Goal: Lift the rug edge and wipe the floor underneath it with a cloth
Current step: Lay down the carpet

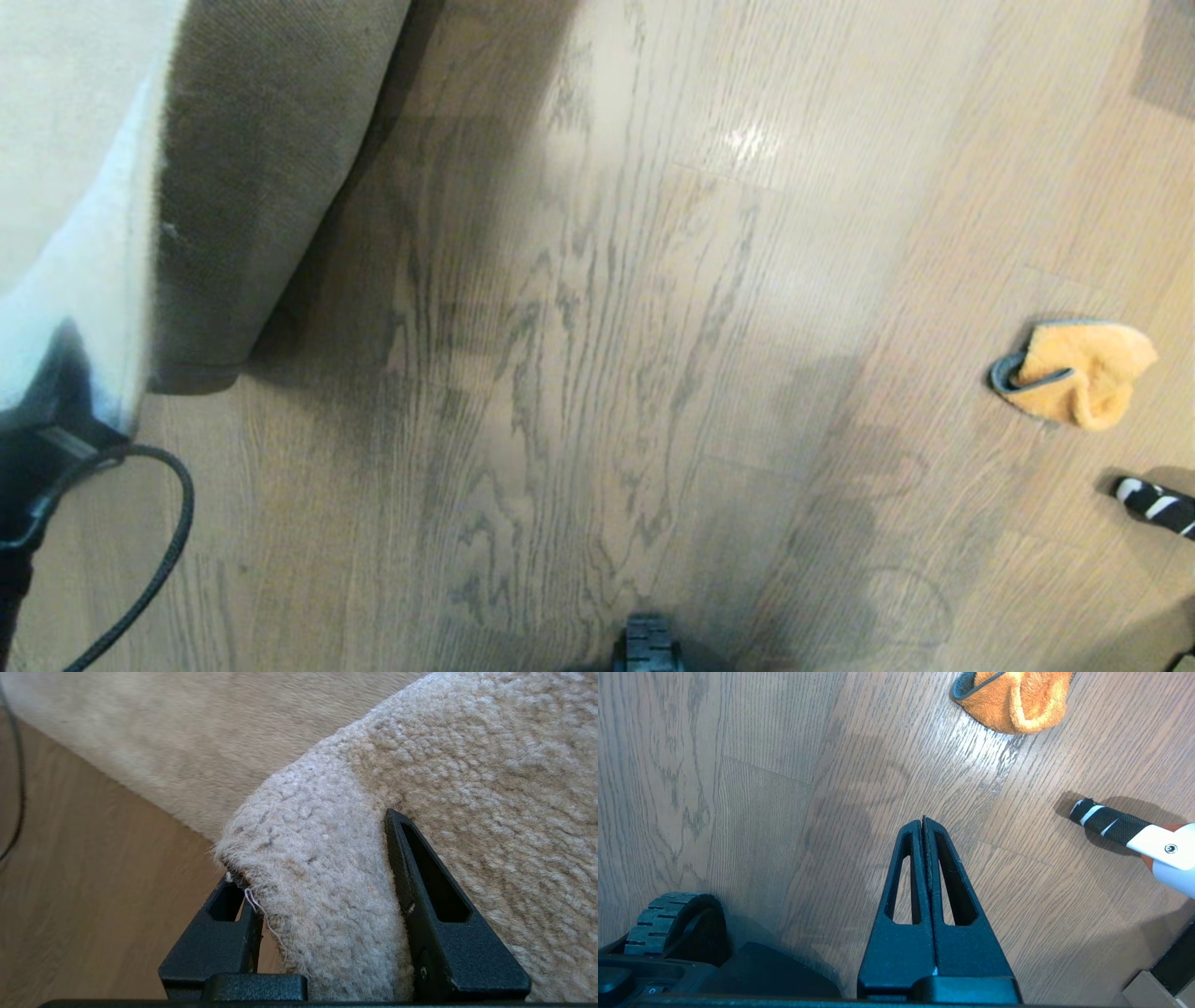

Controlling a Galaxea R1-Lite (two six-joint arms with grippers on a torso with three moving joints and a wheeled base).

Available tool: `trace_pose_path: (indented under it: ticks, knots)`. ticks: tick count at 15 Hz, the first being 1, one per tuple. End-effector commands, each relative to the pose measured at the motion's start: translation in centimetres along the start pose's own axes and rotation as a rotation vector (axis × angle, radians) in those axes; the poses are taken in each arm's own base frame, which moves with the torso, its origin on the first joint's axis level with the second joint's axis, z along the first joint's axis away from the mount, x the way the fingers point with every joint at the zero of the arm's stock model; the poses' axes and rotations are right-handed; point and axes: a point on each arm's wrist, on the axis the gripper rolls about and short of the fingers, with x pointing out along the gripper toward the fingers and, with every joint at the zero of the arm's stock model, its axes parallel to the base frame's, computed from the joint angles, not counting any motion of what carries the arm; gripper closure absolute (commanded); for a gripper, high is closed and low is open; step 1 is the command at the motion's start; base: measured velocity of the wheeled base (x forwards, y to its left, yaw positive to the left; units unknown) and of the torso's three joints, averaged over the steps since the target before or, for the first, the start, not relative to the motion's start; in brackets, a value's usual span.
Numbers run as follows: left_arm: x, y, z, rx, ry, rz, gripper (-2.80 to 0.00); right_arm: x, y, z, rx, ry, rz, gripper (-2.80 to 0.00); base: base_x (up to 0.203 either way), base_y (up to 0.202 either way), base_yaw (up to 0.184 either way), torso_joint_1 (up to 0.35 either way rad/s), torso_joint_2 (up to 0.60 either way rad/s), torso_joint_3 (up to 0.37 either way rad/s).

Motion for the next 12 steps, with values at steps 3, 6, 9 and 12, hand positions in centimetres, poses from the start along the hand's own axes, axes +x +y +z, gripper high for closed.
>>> trace_pose_path:
  ticks: [3,6,9,12]
  knots:
    - [-0.9,0.8,1.5,-0.063,-0.092,0.065,-2.8,0.0,0.0,0.0,0.0,0.001,0.001,0.0,0.0,0.0,0.0,0.0,0.0,0.0]
    - [-1.9,1.5,2.3,-0.098,-0.132,0.067,-2.8,0.0,0.0,0.0,0.0,0.001,0.001,0.0,0.0,0.0,0.0,0.0,0.0,0.0]
    - [-2.5,1.8,2.2,-0.09,-0.104,0.05,-2.8,0.0,0.0,0.0,0.0,0.001,0.001,0.0,0.0,0.0,0.0,0.0,0.0,0.0]
    - [-3.4,1.8,2.2,-0.082,-0.075,-0.005,-2.8,0.0,0.0,0.0,0.0,0.001,0.001,0.0,0.0,0.0,0.0,0.0,0.0,0.0]
